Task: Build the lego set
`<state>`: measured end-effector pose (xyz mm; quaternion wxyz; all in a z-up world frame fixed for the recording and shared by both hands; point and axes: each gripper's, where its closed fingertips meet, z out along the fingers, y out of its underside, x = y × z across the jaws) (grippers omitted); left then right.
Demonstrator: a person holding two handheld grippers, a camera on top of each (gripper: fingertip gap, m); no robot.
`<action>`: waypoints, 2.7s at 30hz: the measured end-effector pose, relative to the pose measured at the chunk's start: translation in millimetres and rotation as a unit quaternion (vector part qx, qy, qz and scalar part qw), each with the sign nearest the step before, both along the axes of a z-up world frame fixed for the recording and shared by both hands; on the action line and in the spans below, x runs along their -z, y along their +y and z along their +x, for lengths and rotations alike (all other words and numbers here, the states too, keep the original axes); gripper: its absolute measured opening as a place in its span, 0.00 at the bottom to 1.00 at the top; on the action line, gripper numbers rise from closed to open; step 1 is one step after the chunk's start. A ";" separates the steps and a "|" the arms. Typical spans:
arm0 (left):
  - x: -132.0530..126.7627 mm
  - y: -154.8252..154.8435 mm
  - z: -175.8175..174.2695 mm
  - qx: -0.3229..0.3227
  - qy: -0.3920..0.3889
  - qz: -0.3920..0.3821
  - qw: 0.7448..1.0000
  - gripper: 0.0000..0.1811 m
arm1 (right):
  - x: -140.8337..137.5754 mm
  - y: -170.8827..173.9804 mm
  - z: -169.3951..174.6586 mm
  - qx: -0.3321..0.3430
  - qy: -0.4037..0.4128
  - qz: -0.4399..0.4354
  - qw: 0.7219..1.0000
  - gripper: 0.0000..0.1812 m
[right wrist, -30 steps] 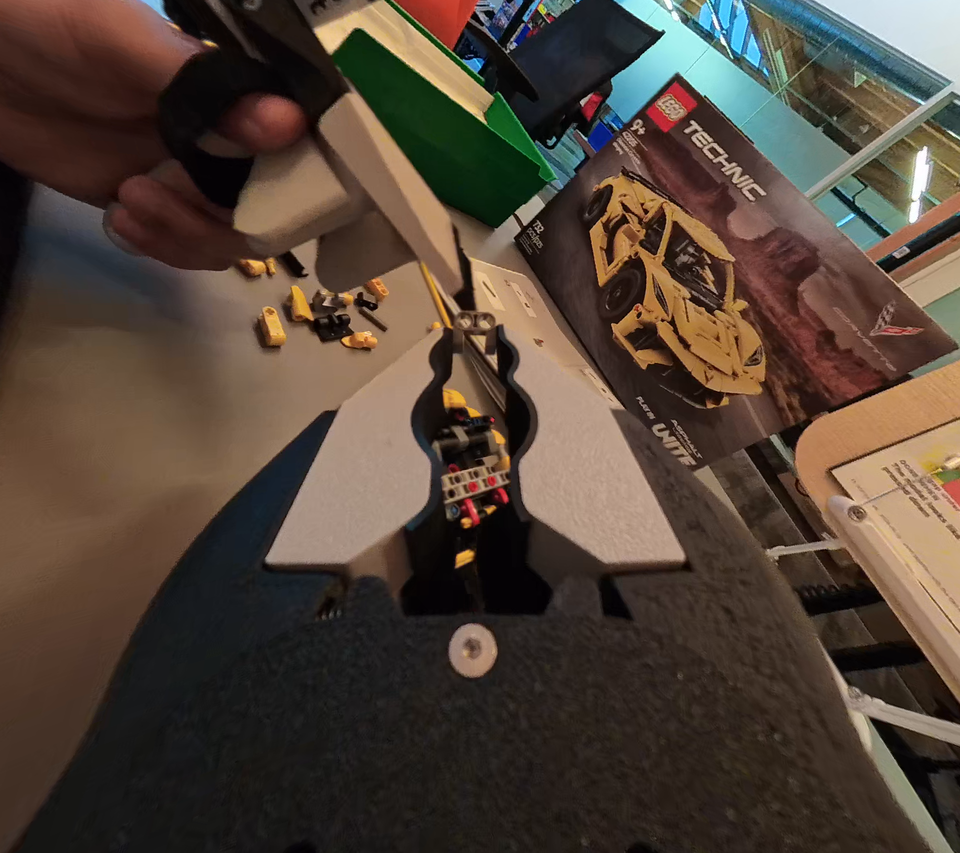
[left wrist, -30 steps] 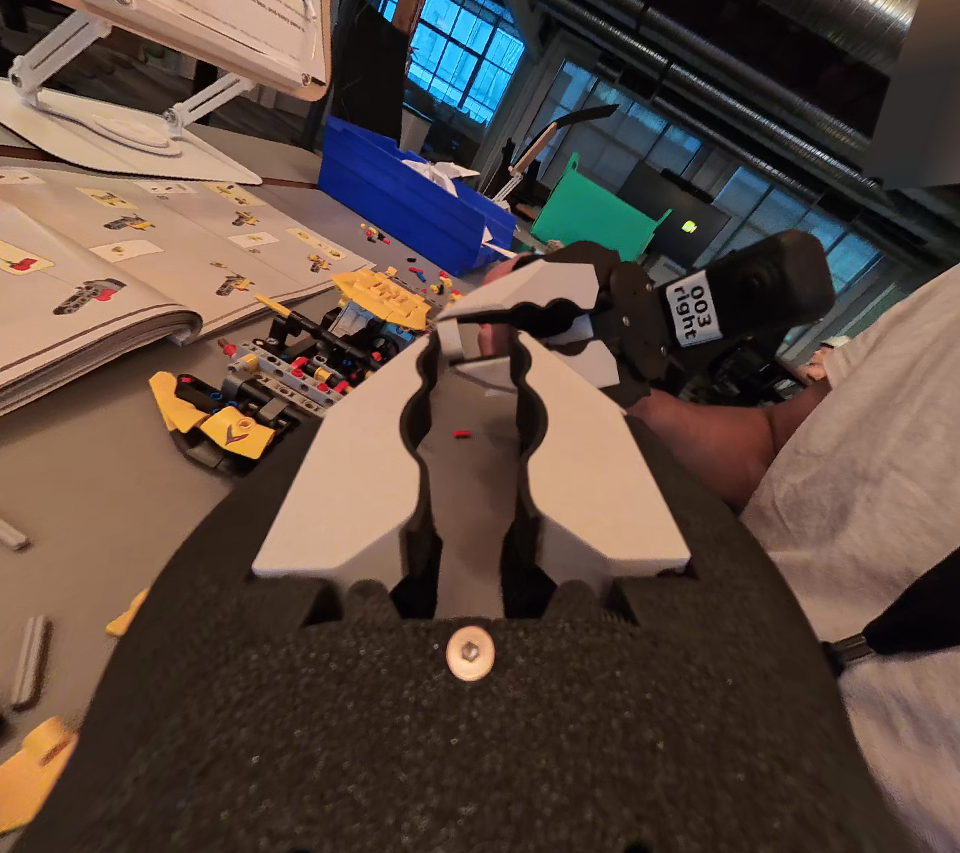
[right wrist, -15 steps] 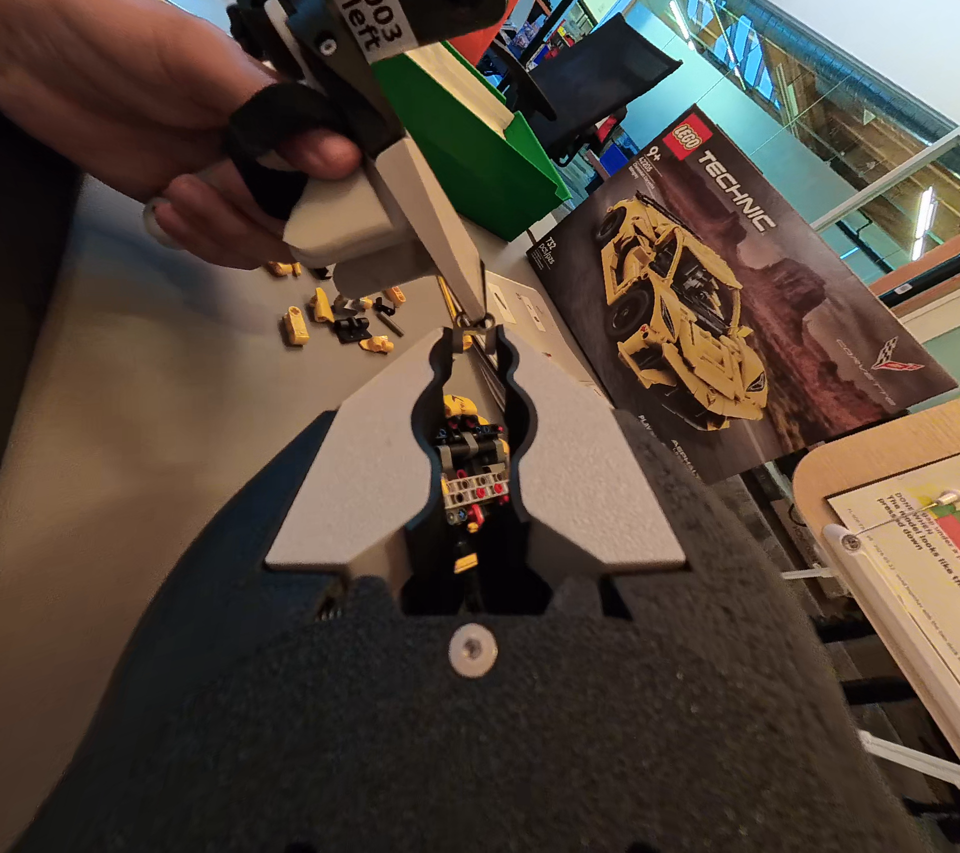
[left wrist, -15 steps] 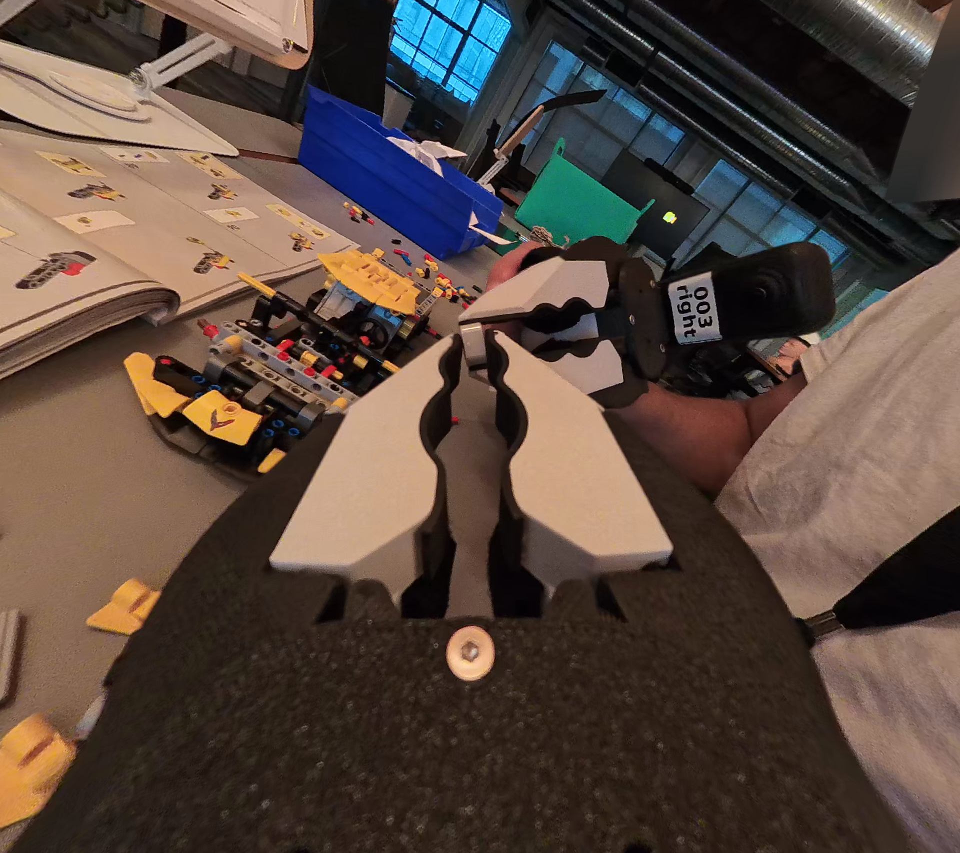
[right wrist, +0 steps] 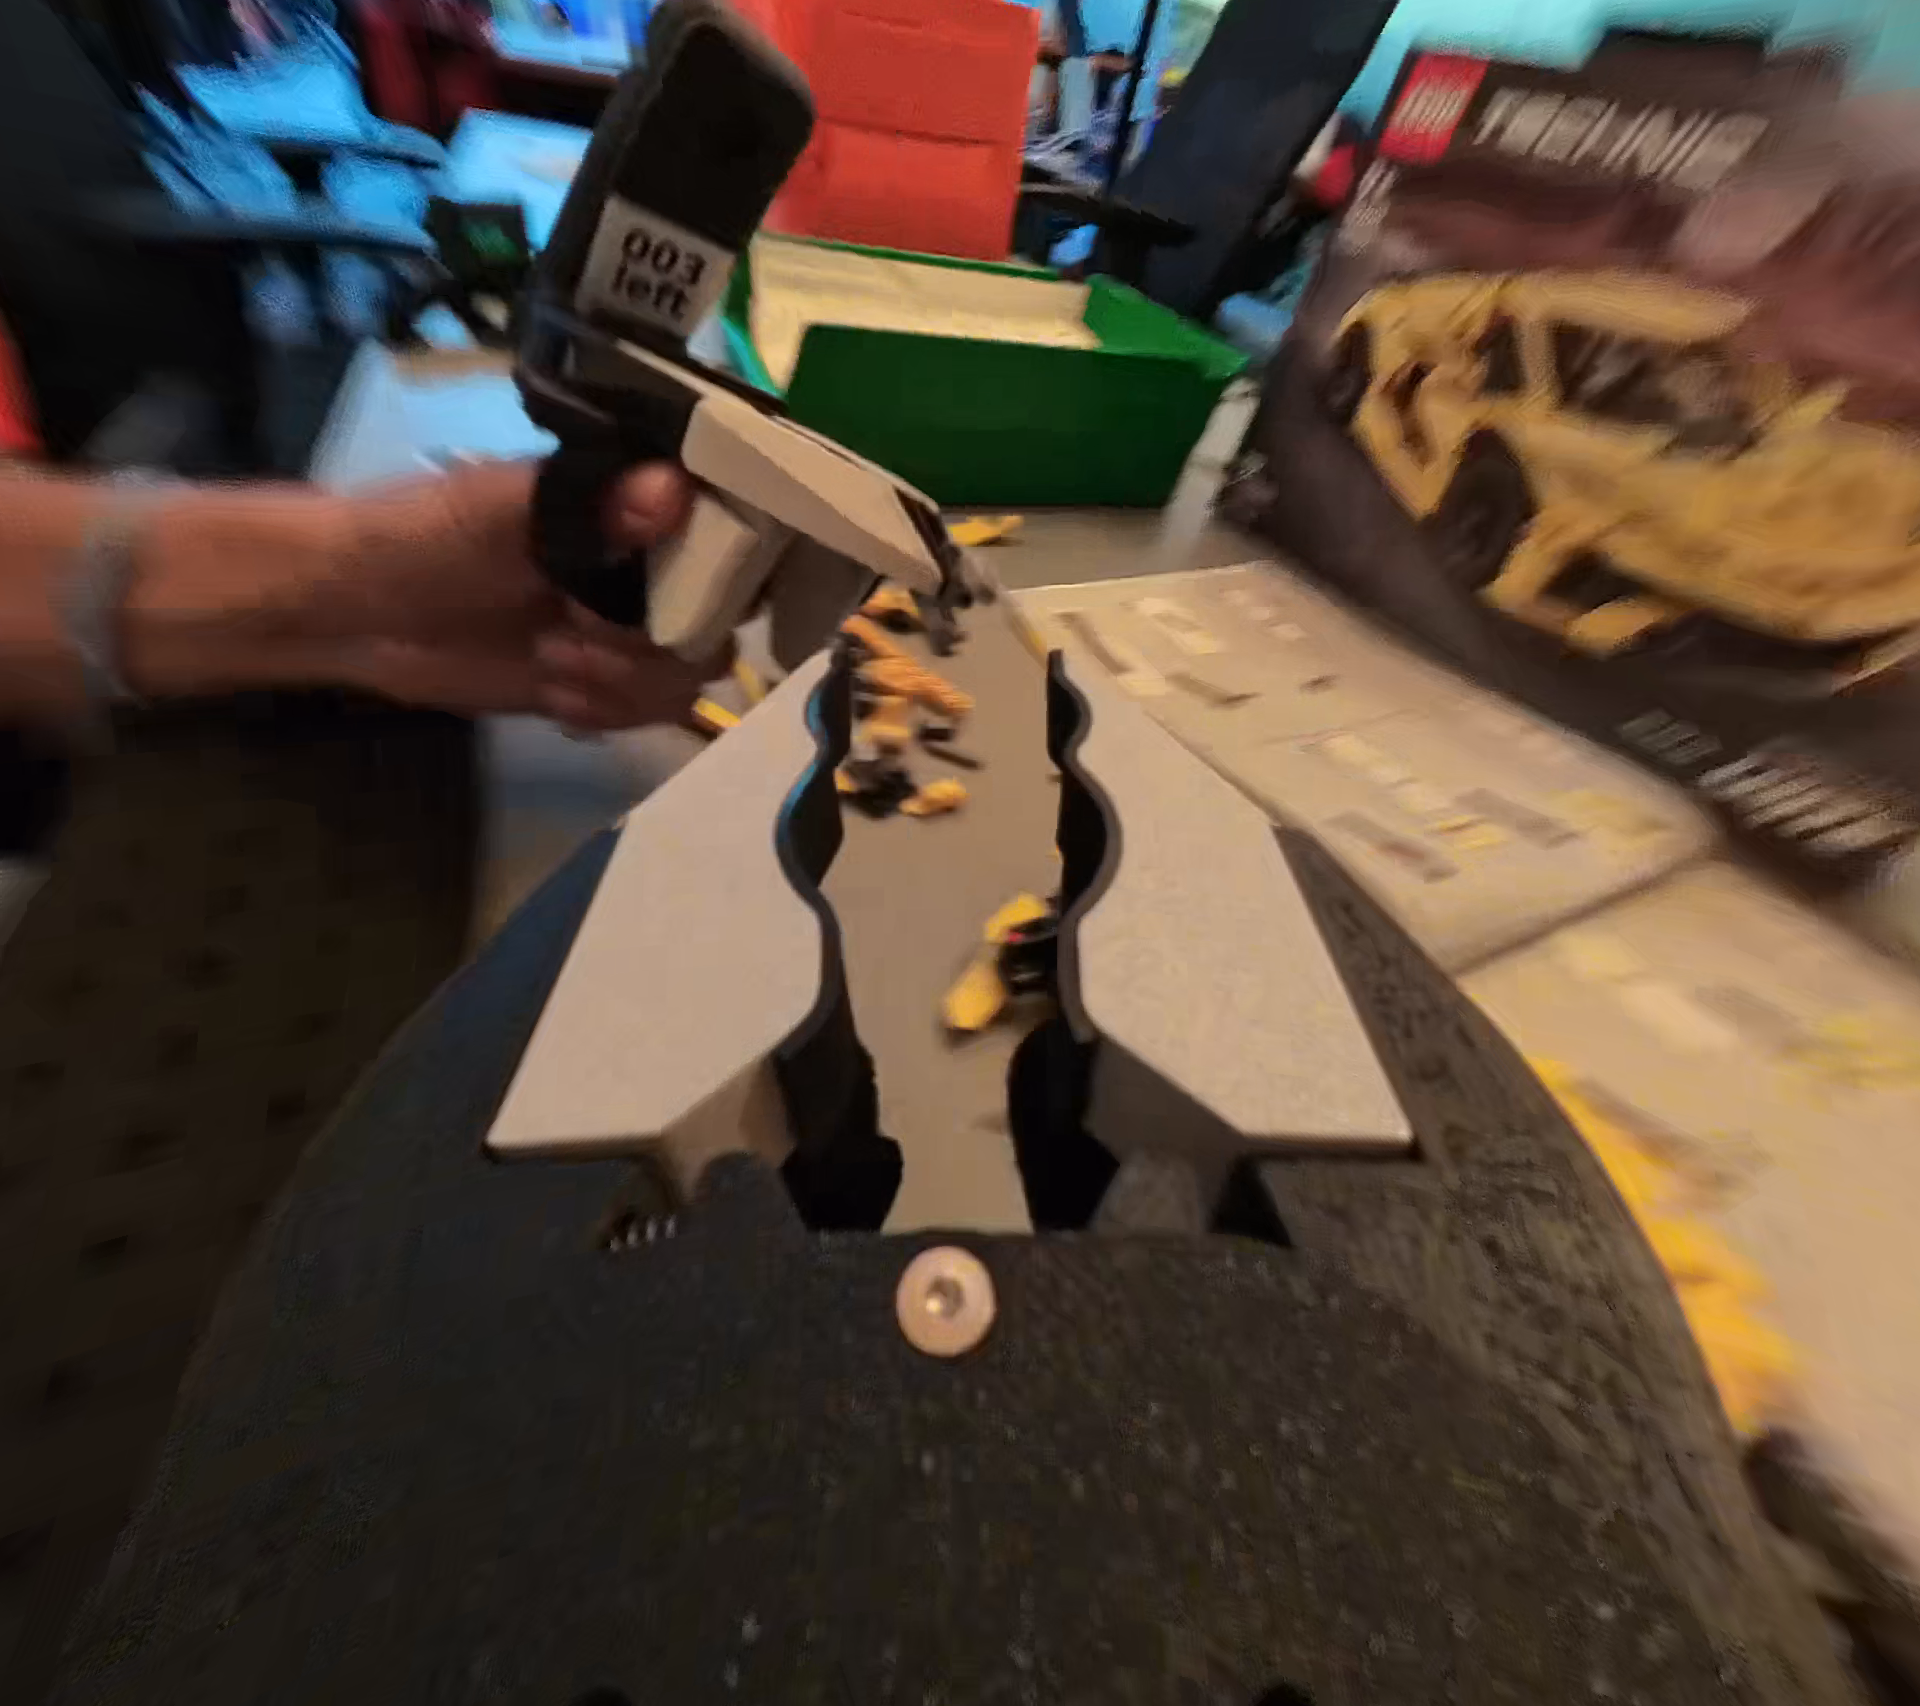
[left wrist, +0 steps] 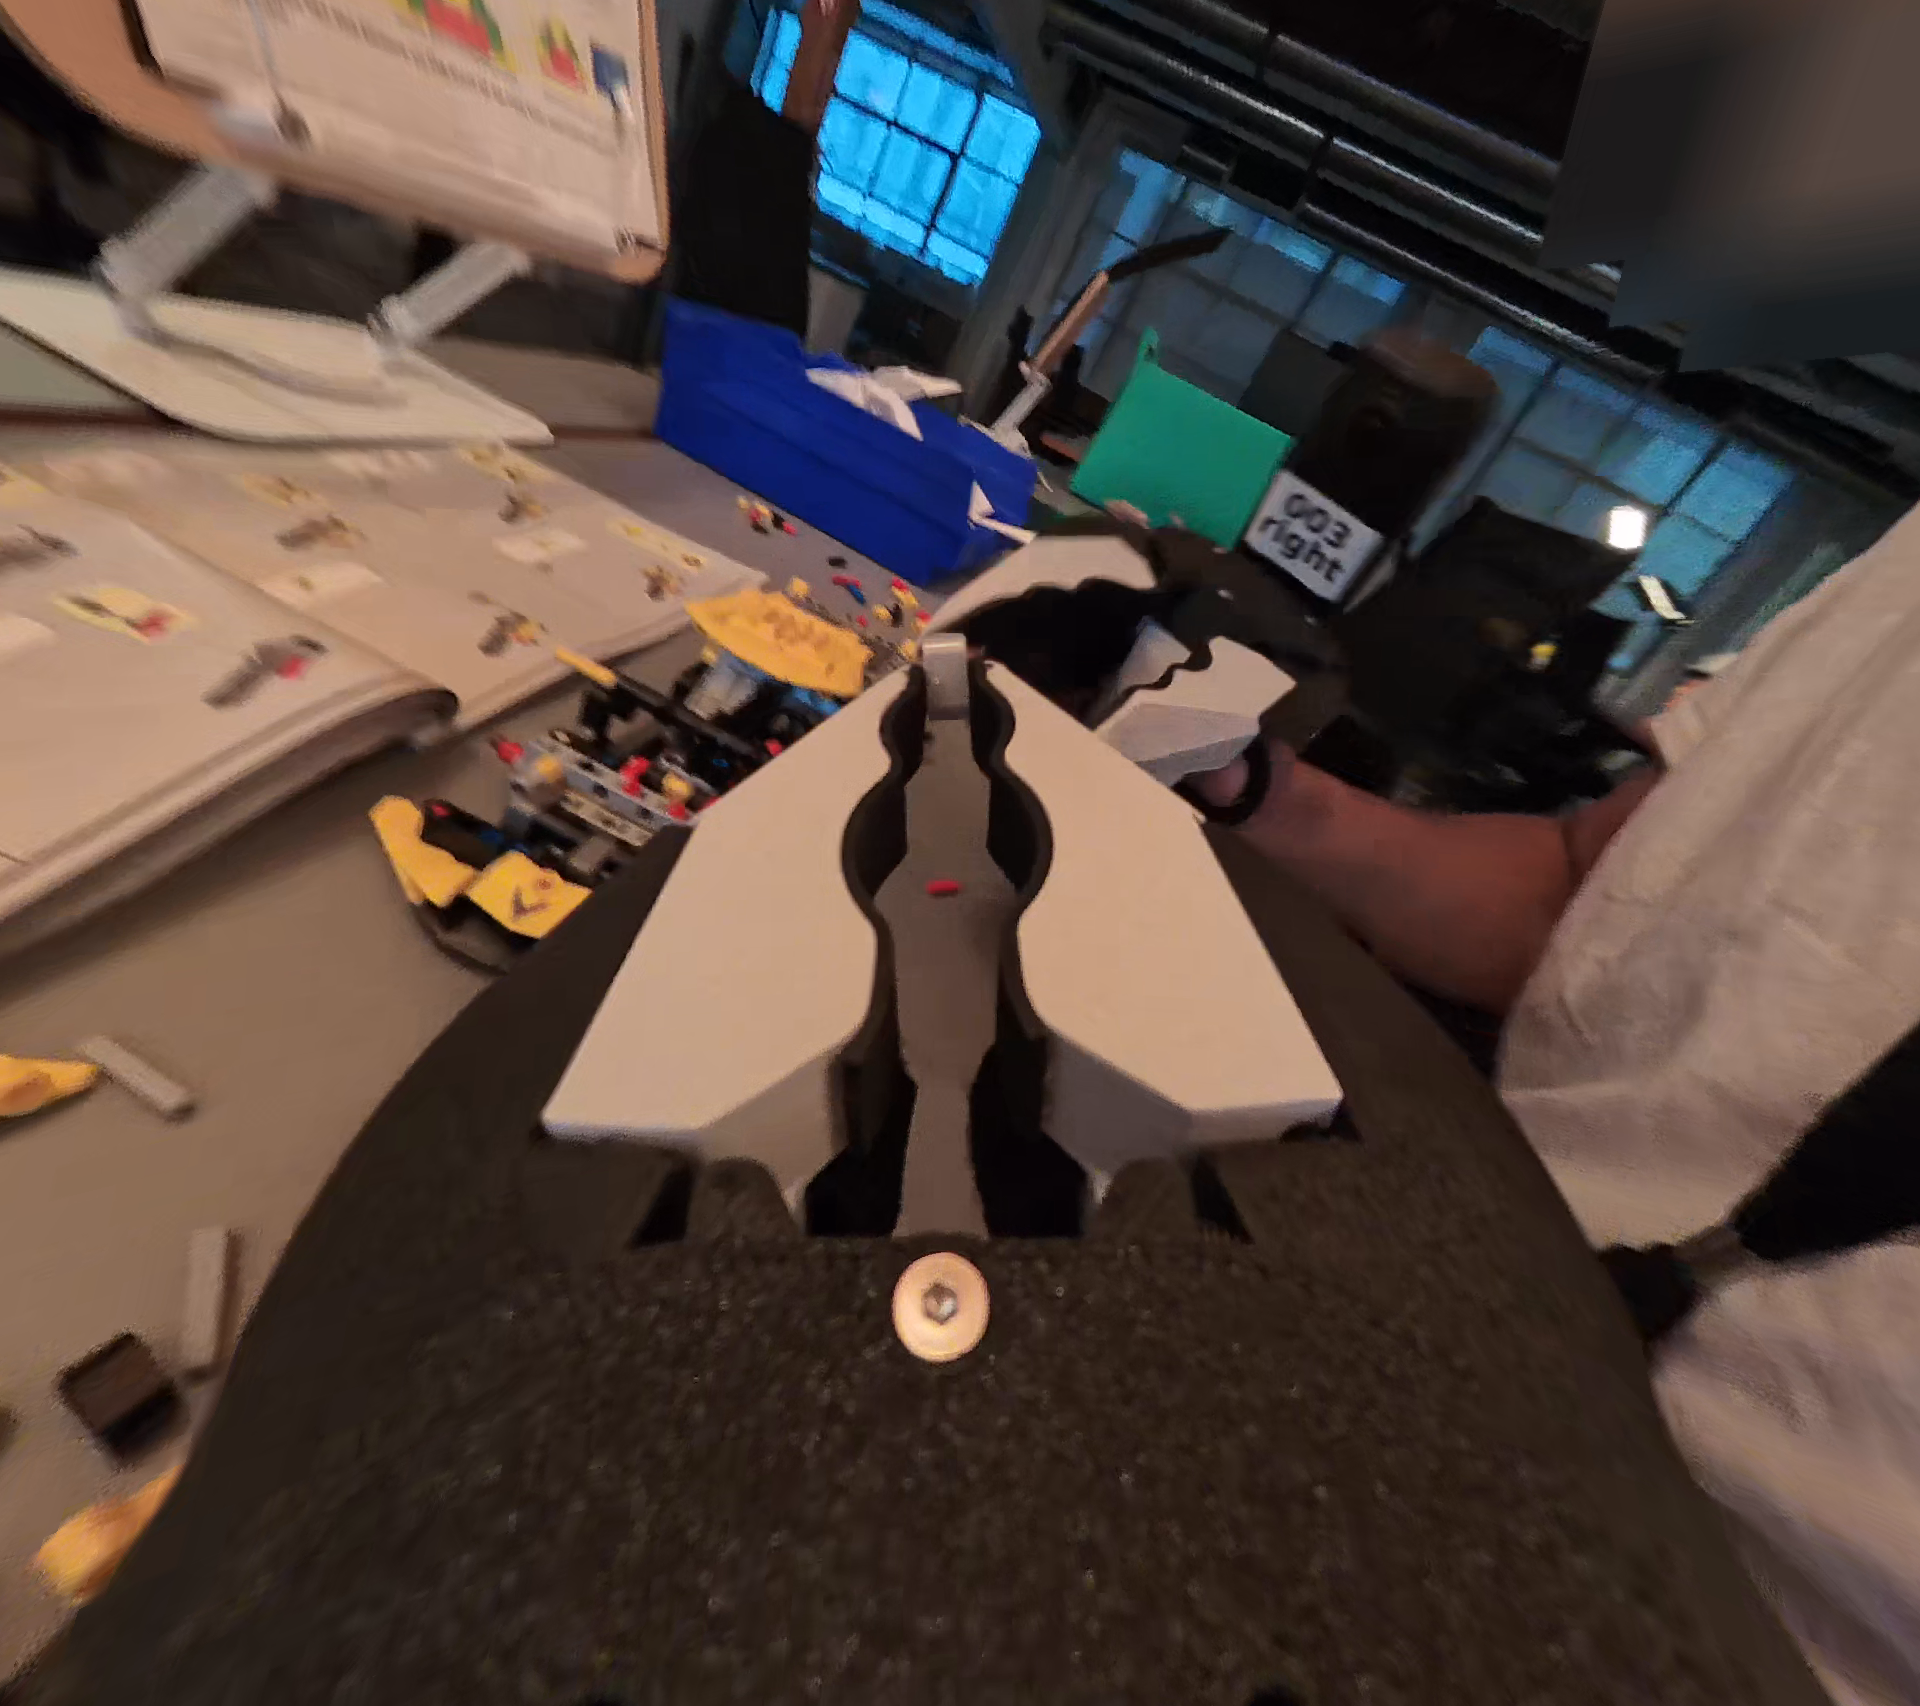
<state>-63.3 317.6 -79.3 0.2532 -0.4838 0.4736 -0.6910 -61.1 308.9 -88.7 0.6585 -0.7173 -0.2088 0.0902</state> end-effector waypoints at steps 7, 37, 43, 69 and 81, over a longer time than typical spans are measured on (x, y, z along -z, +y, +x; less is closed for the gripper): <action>-33.7 4.0 -9.4 -0.074 -0.136 0.075 0.985 0.04 | -12.0 4.9 -12.1 -0.145 0.353 -0.135 0.914 0.20; 7.7 -10.3 15.5 -0.230 -0.044 0.559 0.796 0.04 | -4.1 7.1 -2.8 -0.088 0.328 -0.150 0.929 0.10; 18.2 -5.5 18.0 -0.265 -0.009 0.603 0.753 0.04 | 4.6 10.4 8.5 0.005 0.140 -0.108 0.984 0.08; 29.5 -7.5 20.5 -0.298 0.002 0.698 0.652 0.11 | 12.4 2.8 12.3 -0.020 0.130 -0.137 0.982 0.09; 26.6 -13.7 21.8 -0.300 -0.014 0.698 0.650 0.06 | 22.2 2.2 4.9 -0.022 0.079 -0.149 0.985 0.09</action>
